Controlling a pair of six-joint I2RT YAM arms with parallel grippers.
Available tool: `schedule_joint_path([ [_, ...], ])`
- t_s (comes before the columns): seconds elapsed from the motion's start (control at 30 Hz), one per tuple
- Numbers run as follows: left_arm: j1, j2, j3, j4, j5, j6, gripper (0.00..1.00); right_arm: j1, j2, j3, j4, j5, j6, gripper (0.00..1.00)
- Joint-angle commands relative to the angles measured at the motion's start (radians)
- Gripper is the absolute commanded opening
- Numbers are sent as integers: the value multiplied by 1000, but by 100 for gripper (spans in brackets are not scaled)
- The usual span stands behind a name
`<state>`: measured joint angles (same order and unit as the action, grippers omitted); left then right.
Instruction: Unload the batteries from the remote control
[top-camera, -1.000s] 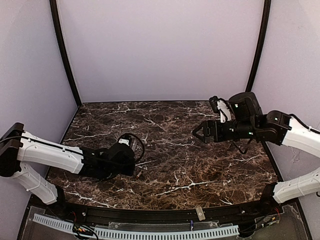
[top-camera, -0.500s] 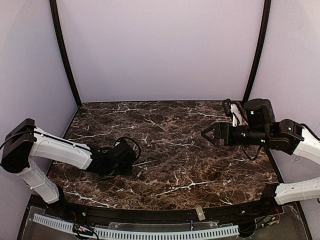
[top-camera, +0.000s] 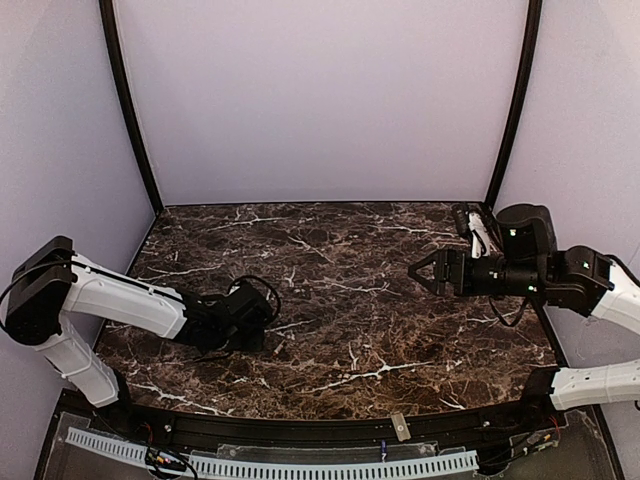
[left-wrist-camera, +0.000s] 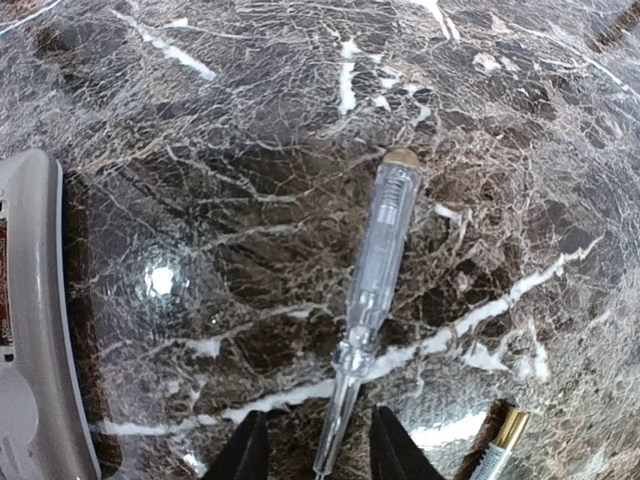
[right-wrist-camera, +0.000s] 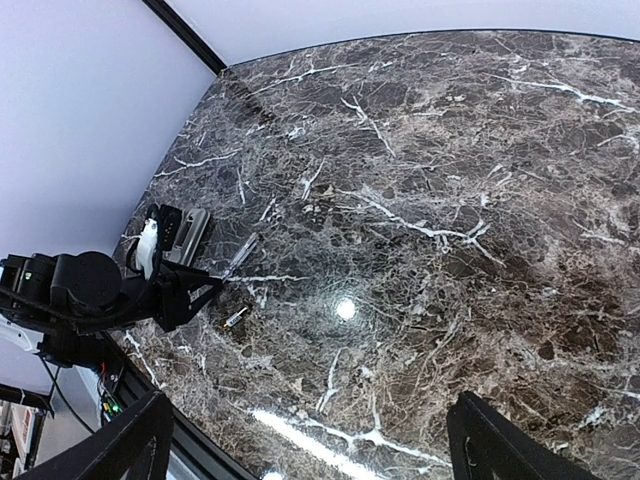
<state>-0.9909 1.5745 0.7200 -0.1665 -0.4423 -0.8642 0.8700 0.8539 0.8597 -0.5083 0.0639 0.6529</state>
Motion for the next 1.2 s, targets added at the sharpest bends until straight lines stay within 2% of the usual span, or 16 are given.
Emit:
schedule_joint_path([
  [0.0,4,-22,34,-45,-16,23,39,-7,-8,-13,27,14,7,95],
  [0.1,6,-54,55,-64,-41,62,46,-6,1,-1,24,27,-7,95],
  [0.27,22,-120,107,-84,-75,192,67,-7,13,29,20,112,-36,96],
  [0.33,38,-147,123,-96,-100,235,72,-8,23,44,19,153,-55,96],
  [0.4,63,-175,136,-108,-127,274,76,-9,38,62,15,196,-63,99],
  [0.67,173,-290,133,-78,-253,450,83,-26,157,156,13,305,-128,98],
  [0.97,333,-321,15,170,-381,629,92,-132,355,305,1,243,-231,99],
  [1.17,410,-309,-90,463,-493,797,93,-251,384,248,119,264,-339,99],
])
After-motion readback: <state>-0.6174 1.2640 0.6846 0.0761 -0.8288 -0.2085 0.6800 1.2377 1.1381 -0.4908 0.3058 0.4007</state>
